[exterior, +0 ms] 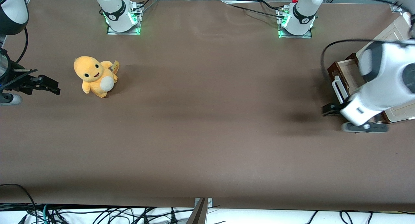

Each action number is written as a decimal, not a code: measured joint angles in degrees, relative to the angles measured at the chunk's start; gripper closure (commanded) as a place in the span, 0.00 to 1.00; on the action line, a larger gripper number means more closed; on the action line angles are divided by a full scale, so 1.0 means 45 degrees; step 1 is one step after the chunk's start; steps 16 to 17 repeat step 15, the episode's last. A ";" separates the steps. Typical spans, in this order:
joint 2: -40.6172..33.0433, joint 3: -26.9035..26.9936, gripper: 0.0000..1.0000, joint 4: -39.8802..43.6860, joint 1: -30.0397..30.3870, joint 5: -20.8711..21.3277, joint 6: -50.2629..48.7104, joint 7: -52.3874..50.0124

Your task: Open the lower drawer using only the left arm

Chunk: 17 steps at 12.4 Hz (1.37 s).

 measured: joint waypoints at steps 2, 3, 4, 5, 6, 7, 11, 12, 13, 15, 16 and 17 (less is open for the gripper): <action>-0.0726 0.0154 0.00 -0.0005 0.0003 -0.0018 -0.0364 0.0447; -0.1083 0.0152 0.00 -0.0002 -0.0048 -0.0018 -0.0798 0.0545; -0.1425 0.0147 0.00 -0.0003 -0.0112 -0.0018 -0.1188 0.0559; -0.1710 0.0132 0.00 -0.0004 -0.0151 -0.0018 -0.1427 0.0562; -0.1946 0.0126 0.00 -0.0008 -0.0182 -0.0018 -0.1516 0.0575; -0.2109 0.0120 0.00 -0.0008 -0.0195 -0.0018 -0.1559 0.0599; -0.2401 0.0111 0.00 -0.0025 -0.0198 -0.0018 -0.2415 0.0741; -0.2402 0.0111 0.00 -0.0034 -0.0198 -0.0018 -0.2495 0.0760; -0.2407 0.0109 0.00 -0.0037 -0.0199 -0.0018 -0.2595 0.0772; -0.2435 0.0107 0.00 -0.0039 -0.0198 -0.0018 -0.2803 0.0785; -0.2435 0.0107 0.00 -0.0039 -0.0198 -0.0018 -0.2803 0.0785; -0.2435 0.0107 0.00 -0.0039 -0.0198 -0.0018 -0.2803 0.0785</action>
